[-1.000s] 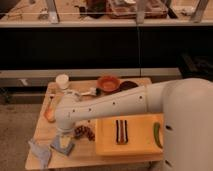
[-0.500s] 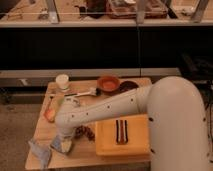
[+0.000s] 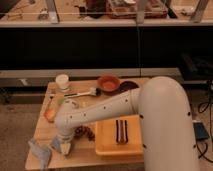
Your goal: Wipe table surface with sponge
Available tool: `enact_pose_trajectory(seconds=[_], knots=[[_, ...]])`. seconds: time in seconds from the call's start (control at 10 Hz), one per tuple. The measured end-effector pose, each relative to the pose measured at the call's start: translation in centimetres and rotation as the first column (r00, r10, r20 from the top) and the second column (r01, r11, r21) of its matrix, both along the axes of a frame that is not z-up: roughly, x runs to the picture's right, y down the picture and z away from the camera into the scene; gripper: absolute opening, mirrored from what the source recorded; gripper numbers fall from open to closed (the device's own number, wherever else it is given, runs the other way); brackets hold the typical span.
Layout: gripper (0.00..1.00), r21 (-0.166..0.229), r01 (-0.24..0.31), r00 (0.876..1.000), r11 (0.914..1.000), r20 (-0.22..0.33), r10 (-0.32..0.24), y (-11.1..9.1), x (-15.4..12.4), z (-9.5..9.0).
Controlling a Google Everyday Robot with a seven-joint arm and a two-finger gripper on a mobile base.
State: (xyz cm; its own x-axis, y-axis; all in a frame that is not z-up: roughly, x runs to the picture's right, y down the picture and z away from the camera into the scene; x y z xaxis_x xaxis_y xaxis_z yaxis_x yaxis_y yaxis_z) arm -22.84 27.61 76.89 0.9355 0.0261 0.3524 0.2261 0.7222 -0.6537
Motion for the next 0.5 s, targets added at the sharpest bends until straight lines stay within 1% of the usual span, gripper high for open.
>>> enact_pose_trajectory(seconds=[0.2, 0.4, 0.5], knots=[[0.27, -0.021, -0.028, 0.999, 0.9994, -0.038, 0.027, 0.28, 0.06, 0.22], [0.06, -0.023, -0.025, 0.999, 0.9994, -0.043, 0.024, 0.43, 0.05, 0.18], [0.01, -0.022, -0.025, 0.999, 0.9994, -0.046, 0.024, 0.46, 0.09, 0.11]])
